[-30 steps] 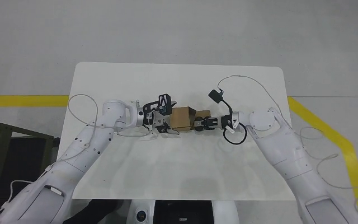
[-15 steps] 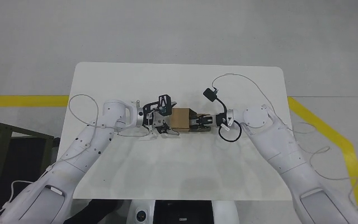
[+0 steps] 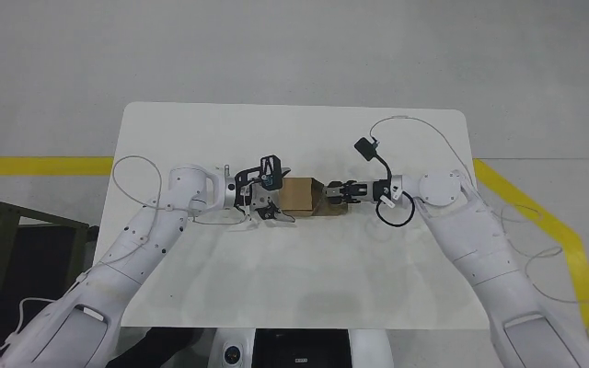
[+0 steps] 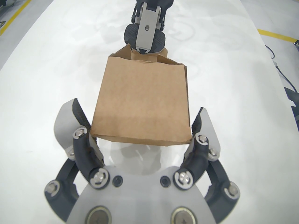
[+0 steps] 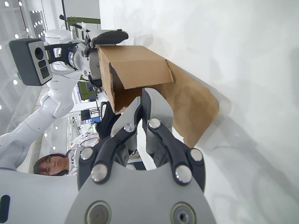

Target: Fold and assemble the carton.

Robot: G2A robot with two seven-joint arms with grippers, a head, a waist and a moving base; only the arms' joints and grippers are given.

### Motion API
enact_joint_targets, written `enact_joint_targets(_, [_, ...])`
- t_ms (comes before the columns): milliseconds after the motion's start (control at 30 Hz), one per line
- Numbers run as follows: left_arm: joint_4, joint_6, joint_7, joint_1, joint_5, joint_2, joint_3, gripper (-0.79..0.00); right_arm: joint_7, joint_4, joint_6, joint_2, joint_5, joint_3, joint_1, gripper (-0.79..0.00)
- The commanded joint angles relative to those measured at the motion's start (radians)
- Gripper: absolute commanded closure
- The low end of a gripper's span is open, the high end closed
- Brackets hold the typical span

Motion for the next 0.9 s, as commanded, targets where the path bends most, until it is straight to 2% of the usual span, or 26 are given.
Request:
enact_joint_targets(0, [0.001,-0.002,-0.002,0.001,-0.001,-0.001,-0.001,-0.785,0.001,0.016,0.001,-0.005,-0.002,-0.012,0.013,0.000])
enact_joint_targets(867, [0.000,-0.020,-0.006,0.006,0.012,-0.007,-0.014,-0.785,0.032,0.134,-0.049,-0.087,0.084,-0.172,0.099,0.000])
